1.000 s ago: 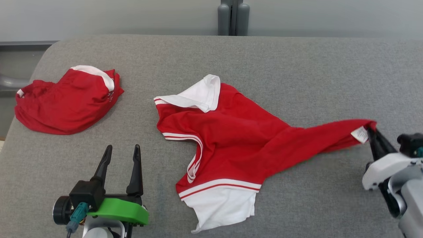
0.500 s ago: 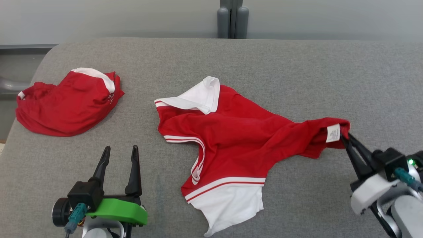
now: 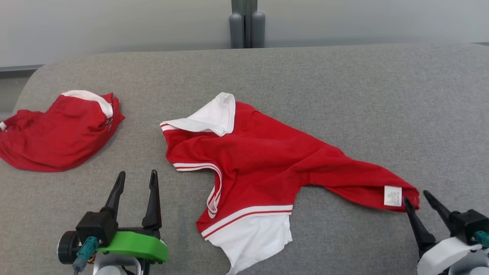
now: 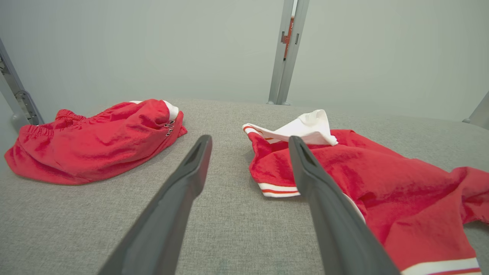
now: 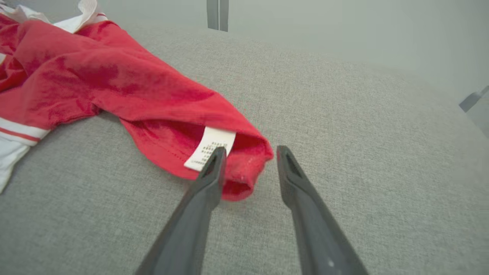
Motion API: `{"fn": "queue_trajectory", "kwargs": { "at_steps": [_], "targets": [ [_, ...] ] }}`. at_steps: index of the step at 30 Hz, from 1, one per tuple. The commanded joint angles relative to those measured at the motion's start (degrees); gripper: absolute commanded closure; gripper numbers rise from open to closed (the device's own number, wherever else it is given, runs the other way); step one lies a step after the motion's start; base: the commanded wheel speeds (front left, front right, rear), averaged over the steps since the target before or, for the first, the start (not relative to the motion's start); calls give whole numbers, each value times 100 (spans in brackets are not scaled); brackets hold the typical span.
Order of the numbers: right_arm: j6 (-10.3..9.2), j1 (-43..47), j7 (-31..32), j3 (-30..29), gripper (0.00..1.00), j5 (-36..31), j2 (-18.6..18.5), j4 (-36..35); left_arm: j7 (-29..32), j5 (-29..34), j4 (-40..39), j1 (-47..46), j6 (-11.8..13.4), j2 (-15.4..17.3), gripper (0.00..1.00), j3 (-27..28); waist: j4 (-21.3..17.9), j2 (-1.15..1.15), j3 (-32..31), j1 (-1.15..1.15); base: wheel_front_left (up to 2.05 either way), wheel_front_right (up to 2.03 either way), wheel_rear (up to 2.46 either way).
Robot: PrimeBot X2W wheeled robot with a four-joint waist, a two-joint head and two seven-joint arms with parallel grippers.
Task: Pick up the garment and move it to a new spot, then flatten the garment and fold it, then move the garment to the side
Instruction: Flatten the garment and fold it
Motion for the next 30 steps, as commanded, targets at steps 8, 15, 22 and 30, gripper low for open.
{"fn": "queue_trajectory", "kwargs": {
  "at_steps": [8,15,22,30],
  "targets": [
    [-10,164,-16,-856,0,5,579,-481,-2,97,24,162,-59,12,0,122,-126,0,-240,0,0,0,0],
    [-10,288,-16,-1106,0,-122,1030,-943,-2,147,-9,285,-87,13,0,244,-190,0,-428,0,0,0,0],
    [-10,321,-16,-1156,0,-242,1500,-1197,-2,219,-101,389,-43,13,0,376,-188,0,-544,0,0,0,0],
    [-10,222,-16,-1084,0,-361,1704,-1177,-2,287,-182,476,-40,13,0,561,-173,0,-605,0,0,0,0]
  ]
}}
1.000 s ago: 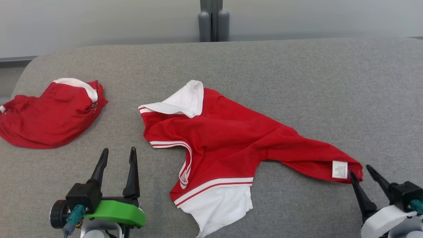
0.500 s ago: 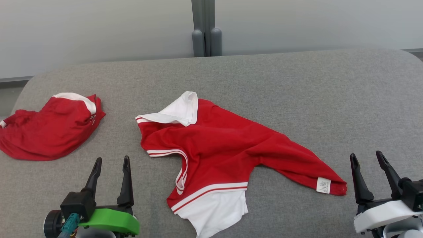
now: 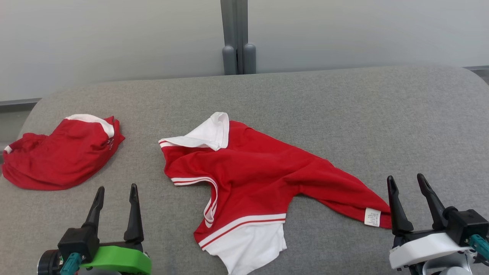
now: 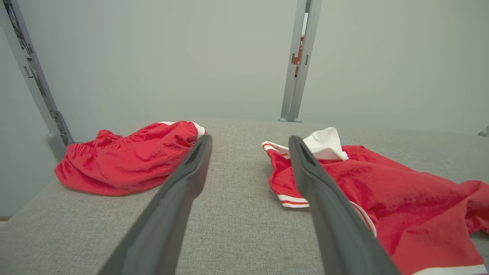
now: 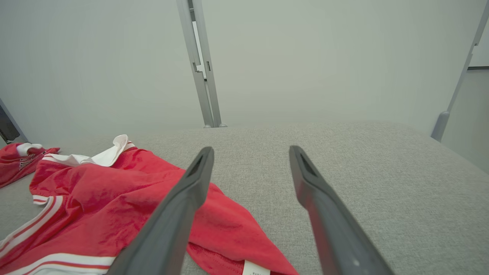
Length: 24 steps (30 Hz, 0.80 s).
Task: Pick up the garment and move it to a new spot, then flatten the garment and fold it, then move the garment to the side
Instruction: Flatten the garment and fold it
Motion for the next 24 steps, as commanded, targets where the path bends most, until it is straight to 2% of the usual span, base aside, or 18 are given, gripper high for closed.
{"fn": "queue_trajectory", "kwargs": {
  "at_steps": [1,24],
  "targets": [
    [-10,-18,-16,17,0,-61,15,2,-2,43,-22,91,-1,13,0,69,12,0,-6,0,0,0,0],
    [-10,-13,-16,49,0,-59,6,146,-2,105,-32,120,-72,13,0,233,109,0,6,0,0,0,0]
  ]
}}
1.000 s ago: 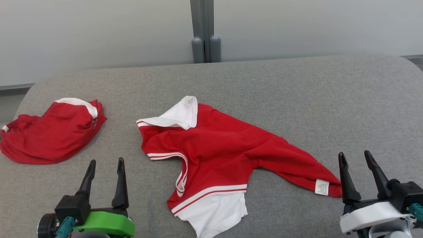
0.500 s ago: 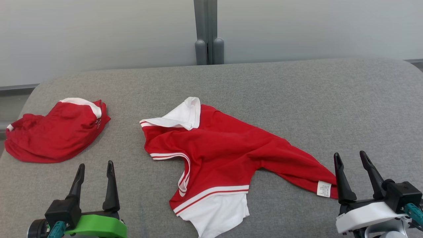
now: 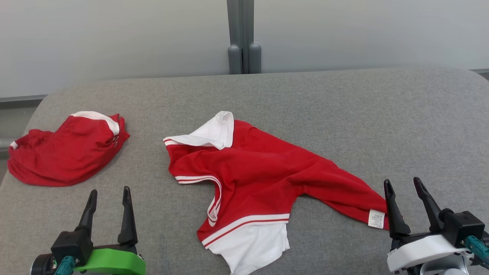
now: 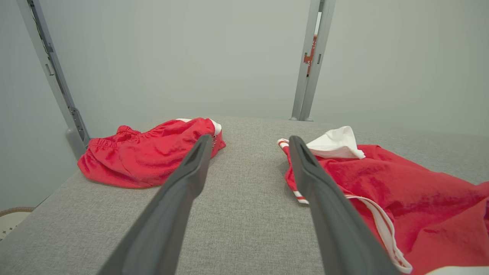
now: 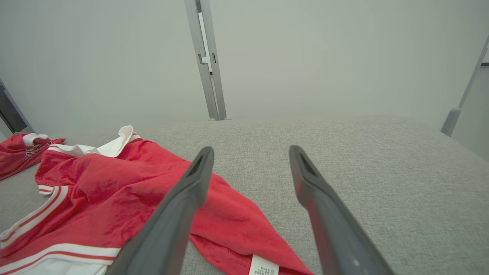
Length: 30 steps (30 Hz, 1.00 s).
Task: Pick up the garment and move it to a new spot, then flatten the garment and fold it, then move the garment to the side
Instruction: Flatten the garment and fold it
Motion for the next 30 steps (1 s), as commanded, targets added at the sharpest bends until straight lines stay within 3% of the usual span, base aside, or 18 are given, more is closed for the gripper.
{"fn": "queue_trajectory", "kwargs": {
  "at_steps": [1,22,30],
  "targets": [
    [-10,-13,-16,-2,0,-13,-6,22,-2,53,1,50,-24,13,0,20,3,0,-2,0,0,0,0],
    [-10,-25,-16,-15,0,-12,-15,116,-2,40,63,71,-39,13,0,-50,10,0,-24,0,0,0,0],
    [-10,-21,-16,-271,0,-118,-146,841,-2,86,628,269,-158,13,0,-1063,-1,0,28,0,0,0,0]
  ]
}}
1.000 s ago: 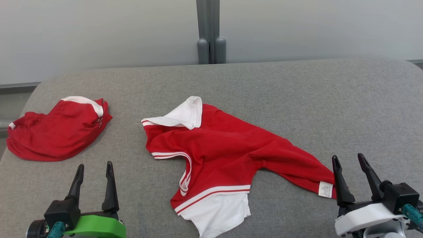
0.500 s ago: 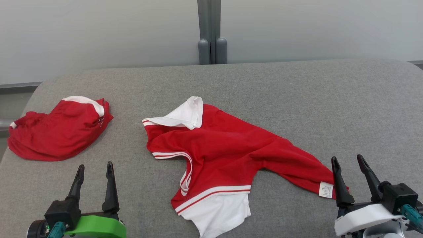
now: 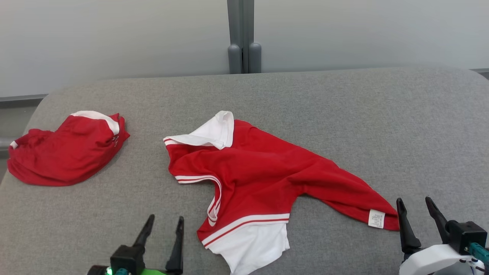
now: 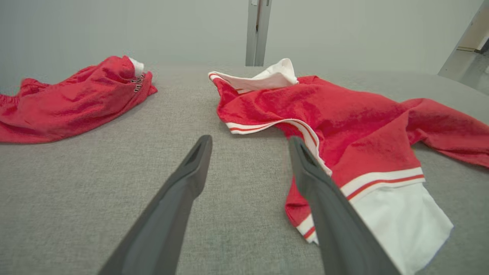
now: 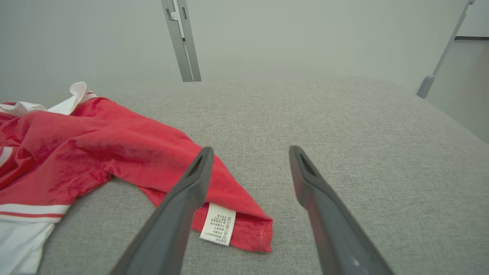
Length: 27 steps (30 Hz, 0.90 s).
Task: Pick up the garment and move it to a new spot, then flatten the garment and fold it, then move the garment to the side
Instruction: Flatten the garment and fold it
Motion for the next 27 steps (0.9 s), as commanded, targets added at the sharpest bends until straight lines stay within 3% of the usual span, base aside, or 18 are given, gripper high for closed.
{"fn": "queue_trajectory", "kwargs": {
  "at_steps": [1,13,27],
  "targets": [
    [-10,-43,-16,-35,0,-36,-52,162,-2,46,102,88,-27,16,0,-137,-5,0,35,0,0,0,0],
    [-10,-420,-16,-25,0,96,-197,1354,-2,-610,607,200,-53,292,0,-1881,-2,0,213,0,0,0,0],
    [-10,-992,-16,310,0,328,-196,2269,-2,-1096,1182,-286,-55,259,0,-2536,4,0,429,0,0,0,0]
  ]
}}
